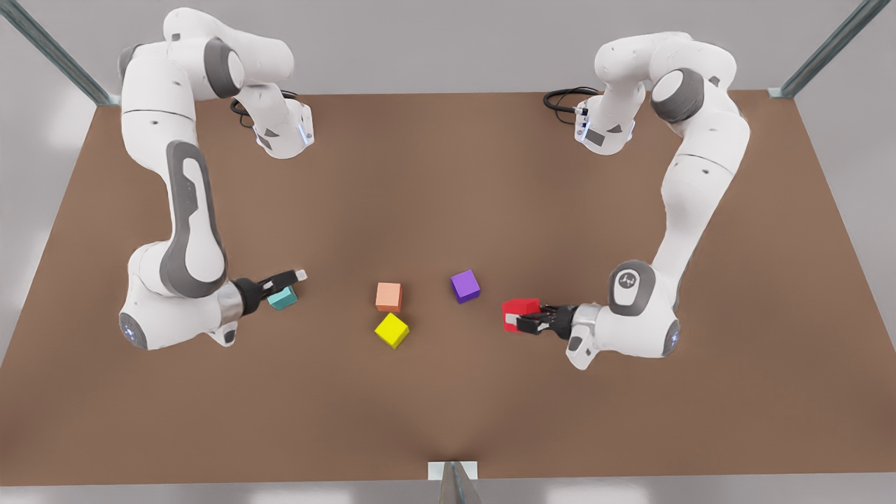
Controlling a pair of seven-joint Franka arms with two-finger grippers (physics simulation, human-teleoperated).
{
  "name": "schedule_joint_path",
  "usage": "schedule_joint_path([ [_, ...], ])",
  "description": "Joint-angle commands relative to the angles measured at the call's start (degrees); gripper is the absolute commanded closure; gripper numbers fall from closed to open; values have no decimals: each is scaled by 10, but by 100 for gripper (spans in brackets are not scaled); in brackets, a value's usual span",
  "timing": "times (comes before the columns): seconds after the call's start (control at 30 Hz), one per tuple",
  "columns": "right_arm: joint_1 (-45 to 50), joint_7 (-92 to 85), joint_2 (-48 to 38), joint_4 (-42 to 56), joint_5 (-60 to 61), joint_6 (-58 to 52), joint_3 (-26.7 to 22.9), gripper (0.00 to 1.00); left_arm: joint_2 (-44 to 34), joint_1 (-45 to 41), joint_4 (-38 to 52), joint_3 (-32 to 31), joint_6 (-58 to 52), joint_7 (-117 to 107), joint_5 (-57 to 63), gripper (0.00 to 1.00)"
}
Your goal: Pick up red wooden cube and pass to hand red wooden cube and place in blue wooden cube
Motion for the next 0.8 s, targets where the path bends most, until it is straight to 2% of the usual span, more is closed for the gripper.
schedule_joint_path([
  [0.0,-8,-239,27,0,159,-15,0,0,51,-18,38,-40,-53,177,-50,44],
  [0.03,-8,-250,31,0,184,-19,0,0,58,-28,45,-40,-51,202,-68,44],
  [0.1,-8,-315,44,-7,220,-18,0,0,68,-65,49,-41,32,228,-112,46],
  [0.17,-4,-432,74,-7,257,-9,1,0,88,-76,51,-40,43,318,-148,46],
  [0.2,3,-547,93,-6,283,9,1,0,88,-76,52,-40,43,325,-148,46],
  [0.3,10,-978,105,-3,313,169,1,0,88,-84,52,-41,71,361,-151,46],
  [0.37,17,-1129,106,-5,344,236,1,0,87,-85,52,-40,71,378,-150,46],
  [0.47,29,-1174,115,-1,398,275,2,0,85,-88,52,-41,88,446,-150,46],
  [0.53,50,-1208,115,-14,443,275,2,0,88,-87,52,-39,90,482,-151,56],
  [0.77,59,-1252,95,-92,493,271,29,0,92,-87,47,-38,112,482,-213,54],
])
